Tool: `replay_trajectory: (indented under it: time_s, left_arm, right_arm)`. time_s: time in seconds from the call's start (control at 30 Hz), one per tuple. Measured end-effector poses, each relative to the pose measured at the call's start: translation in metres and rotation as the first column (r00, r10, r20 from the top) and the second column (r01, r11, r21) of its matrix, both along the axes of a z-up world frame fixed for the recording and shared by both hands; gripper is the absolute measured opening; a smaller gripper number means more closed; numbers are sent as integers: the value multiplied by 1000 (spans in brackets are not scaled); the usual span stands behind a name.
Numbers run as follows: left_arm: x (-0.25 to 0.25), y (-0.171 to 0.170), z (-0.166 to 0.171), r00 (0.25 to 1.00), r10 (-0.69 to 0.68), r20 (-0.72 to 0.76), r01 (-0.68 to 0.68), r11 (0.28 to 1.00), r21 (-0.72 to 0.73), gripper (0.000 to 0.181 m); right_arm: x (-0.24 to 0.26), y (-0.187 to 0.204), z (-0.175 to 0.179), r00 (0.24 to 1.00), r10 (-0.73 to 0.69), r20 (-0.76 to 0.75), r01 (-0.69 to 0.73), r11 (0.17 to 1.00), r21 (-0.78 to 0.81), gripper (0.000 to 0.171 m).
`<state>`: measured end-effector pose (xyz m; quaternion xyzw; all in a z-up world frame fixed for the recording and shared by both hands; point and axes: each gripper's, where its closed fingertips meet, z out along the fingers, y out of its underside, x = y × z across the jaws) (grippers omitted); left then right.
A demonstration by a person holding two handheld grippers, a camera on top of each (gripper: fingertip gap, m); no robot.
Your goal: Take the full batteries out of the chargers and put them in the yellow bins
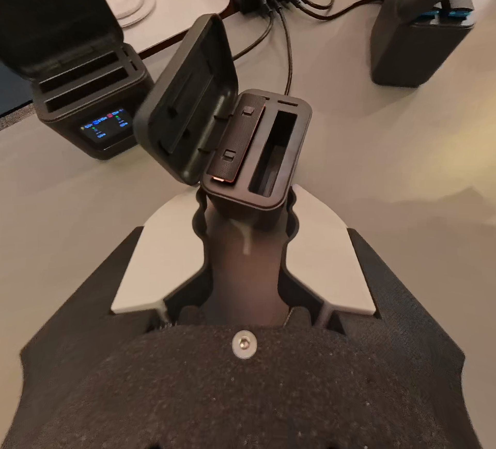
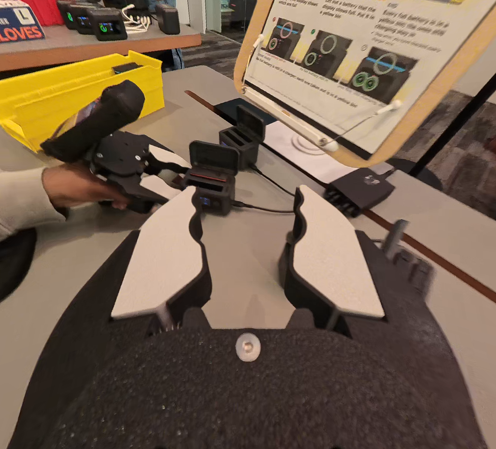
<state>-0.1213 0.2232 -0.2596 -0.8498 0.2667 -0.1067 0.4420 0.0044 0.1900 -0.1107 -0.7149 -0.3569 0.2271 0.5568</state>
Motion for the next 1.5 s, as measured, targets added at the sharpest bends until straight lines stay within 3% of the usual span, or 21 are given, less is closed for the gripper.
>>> replay_trajectory:
  time_s: [0.4, 0.5, 0.53, 0.73, 1.0, 1.2, 1.3, 1.5]
  left_arm:
    - [14, -13, 2, 997, -12, -73, 15, 999, 40, 55]
    - [14, -14, 2, 997, -2, -82, 6, 999, 43, 55]
    - [12, -14, 2, 996, 2, -89, 2, 999, 47, 55]
    - [11, -15, 2, 996, 0, -88, 5, 999, 48, 55]
    - [10, -17, 1, 997, 4, -76, -2, 999, 38, 54]
    - [9, -17, 0, 999, 9, -36, -9, 1000, 18, 54]
    - [9, -18, -1, 1000, 10, -19, -10, 1000, 8, 54]
    - [8, -16, 0, 1000, 14, -8, -14, 1000, 5, 54]
  right_arm:
    - [-101, 22, -88, 997, -43, 60, 52, 985, -164, 77]
    - [-108, 27, -101, 995, -66, 81, 79, 980, -180, 76]
    - [-109, 29, -102, 993, -80, 82, 94, 980, -175, 68]
    - [-112, 33, -107, 995, -73, 66, 85, 974, -208, 58]
    - [-117, 33, -111, 983, -21, 182, 64, 971, -229, 61]
    - [-120, 36, -112, 982, -19, 186, 61, 973, -224, 58]
    - [-120, 36, -108, 987, -31, 157, 60, 981, -187, 57]
    - [-113, 34, -56, 999, -32, -41, 25, 988, -150, 58]
